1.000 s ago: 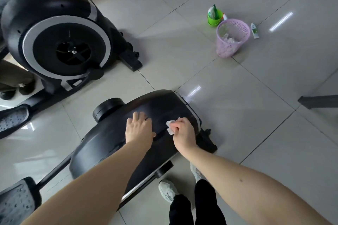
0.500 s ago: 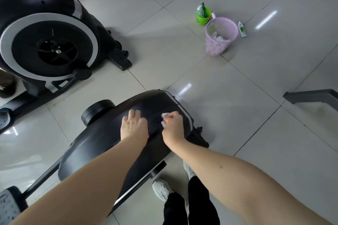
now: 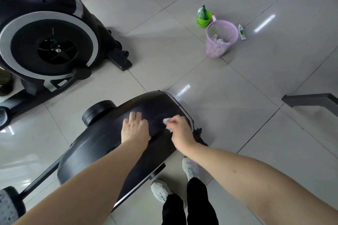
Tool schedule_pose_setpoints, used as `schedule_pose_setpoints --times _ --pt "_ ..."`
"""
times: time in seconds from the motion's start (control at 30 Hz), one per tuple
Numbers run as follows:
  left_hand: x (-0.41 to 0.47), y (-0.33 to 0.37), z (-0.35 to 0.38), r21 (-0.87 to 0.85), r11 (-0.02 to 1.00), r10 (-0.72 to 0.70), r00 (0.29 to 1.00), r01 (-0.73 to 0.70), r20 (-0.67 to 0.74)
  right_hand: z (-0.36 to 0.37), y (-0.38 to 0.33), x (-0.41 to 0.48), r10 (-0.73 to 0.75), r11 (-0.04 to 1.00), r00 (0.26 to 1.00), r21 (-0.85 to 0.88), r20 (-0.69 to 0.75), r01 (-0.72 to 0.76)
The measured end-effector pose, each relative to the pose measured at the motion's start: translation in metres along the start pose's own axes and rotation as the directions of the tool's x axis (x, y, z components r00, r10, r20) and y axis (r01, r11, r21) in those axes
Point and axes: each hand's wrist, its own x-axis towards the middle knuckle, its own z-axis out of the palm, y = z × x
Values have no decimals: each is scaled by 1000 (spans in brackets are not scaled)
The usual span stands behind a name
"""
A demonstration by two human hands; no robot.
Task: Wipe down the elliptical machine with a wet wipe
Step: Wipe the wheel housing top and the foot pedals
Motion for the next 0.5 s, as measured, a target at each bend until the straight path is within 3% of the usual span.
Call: schedule_pose_setpoints --times 0.07,0.13,0.2,0.3,0.33,0.43,0.5 --pt "-4 -3 2 -17 1000 -9 1000 9 -3 1 1 12 217 972 971 112 -103 -206" --pt "-8 -3 6 -25 1000 -15 1000 14 -18 13 -16 5 272 958 950 141 -155 -251" --pt "-13 -4 11 -40 999 -15 999 14 -36 27 -37 -20 108 980 992 174 -70 -95" --pt "-22 -8 19 -84 996 -20 998 14 -64 28 -22 -32 -182 982 983 44 -4 182" --pt "-24 -10 21 -102 995 -25 997 17 -77 23 -9 -20 -147 989 989 6 -28 147" --pt "-30 -20 25 -151 987 -81 988 61 -129 13 4 11 134 991 973 -6 -189 -137" --pt "-31 -29 27 -191 975 -145 977 115 -153 20 -15 4 202 979 966 71 -164 -193"
